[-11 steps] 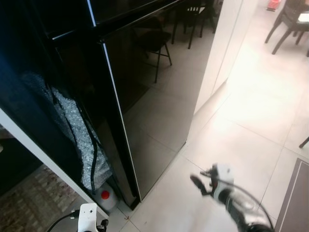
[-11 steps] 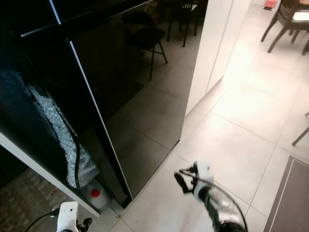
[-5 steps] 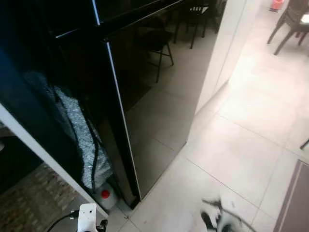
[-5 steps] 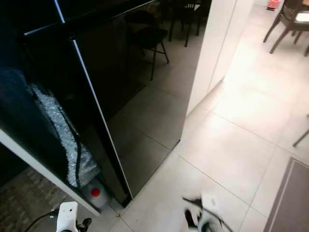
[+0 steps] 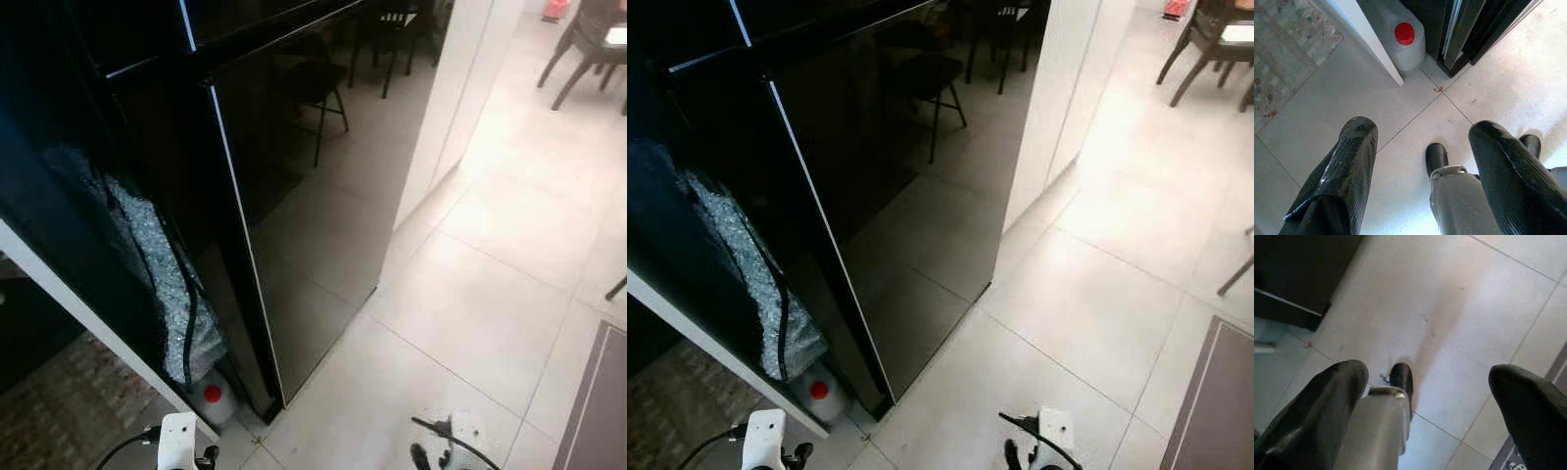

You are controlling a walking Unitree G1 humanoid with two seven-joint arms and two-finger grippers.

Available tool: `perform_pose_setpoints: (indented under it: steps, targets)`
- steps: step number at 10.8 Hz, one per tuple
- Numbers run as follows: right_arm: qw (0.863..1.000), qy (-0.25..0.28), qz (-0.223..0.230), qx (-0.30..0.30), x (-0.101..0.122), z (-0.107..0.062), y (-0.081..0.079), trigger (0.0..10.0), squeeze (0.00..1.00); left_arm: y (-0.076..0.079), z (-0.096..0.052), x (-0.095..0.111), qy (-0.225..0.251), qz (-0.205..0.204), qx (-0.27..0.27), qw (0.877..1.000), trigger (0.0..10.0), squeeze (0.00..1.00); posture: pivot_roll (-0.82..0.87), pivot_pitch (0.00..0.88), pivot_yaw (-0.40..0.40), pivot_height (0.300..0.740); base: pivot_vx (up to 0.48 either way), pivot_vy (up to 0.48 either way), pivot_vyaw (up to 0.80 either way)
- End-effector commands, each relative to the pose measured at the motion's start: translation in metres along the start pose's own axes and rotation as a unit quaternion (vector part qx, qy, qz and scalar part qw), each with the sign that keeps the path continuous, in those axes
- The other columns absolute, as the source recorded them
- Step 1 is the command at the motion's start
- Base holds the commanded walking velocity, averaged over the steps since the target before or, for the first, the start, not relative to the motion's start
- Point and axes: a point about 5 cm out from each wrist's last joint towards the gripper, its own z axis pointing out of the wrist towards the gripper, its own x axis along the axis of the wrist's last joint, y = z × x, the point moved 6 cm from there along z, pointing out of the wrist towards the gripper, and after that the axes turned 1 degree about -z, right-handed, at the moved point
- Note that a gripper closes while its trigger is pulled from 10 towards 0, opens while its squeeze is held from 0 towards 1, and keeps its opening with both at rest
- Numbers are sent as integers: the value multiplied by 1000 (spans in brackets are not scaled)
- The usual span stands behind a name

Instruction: Restocking fridge

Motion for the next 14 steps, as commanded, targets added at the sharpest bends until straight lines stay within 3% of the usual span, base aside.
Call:
perform_pose_setpoints:
  steps: [1,6,10,14]
  targets:
    - [1000,6,4,-13,3,0,6,10000,0,-4,-1,-5,-11,3,4,1000,10000,0,-87,57,16,740,0,0,0]
    - [1000,27,3,1,23,4,-8,10000,0,-9,1,1,-9,9,0,1000,10000,0,-63,73,27,740,0,0,-753]
    - [1000,14,11,1,16,4,-14,10000,0,-18,2,11,3,27,3,1000,10000,0,-23,103,22,740,0,0,-739]
    - [1000,6,9,2,9,3,-13,10000,0,-17,1,4,-2,12,9,1000,10000,0,-2,133,0,740,0,0,-712]
